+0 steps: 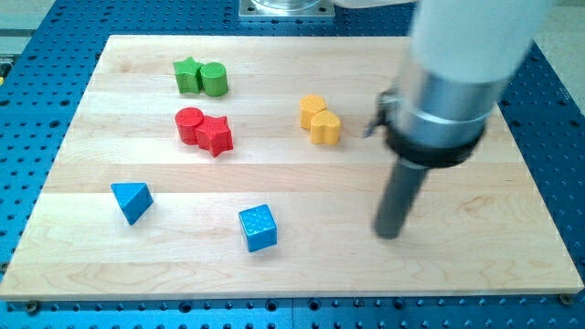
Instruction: Adjust the cube diagonal right of the triangle
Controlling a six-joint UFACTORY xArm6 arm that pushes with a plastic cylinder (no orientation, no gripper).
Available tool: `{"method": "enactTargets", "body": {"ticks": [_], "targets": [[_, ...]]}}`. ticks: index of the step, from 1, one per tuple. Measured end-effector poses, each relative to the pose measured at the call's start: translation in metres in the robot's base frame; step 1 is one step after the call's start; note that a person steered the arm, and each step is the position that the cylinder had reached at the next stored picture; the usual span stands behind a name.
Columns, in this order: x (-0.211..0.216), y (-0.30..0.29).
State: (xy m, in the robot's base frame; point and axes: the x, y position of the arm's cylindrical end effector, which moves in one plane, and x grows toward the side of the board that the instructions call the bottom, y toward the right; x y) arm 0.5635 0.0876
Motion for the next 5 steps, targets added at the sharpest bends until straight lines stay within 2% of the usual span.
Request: {"method": "enactTargets", "body": {"ticks": [1,2,3,4,5], "targets": [[0.003,-0.070],[0.002,-0.168],[0.006,-0.206],[0.052,-0.198],[0.053,-0.239]]}}
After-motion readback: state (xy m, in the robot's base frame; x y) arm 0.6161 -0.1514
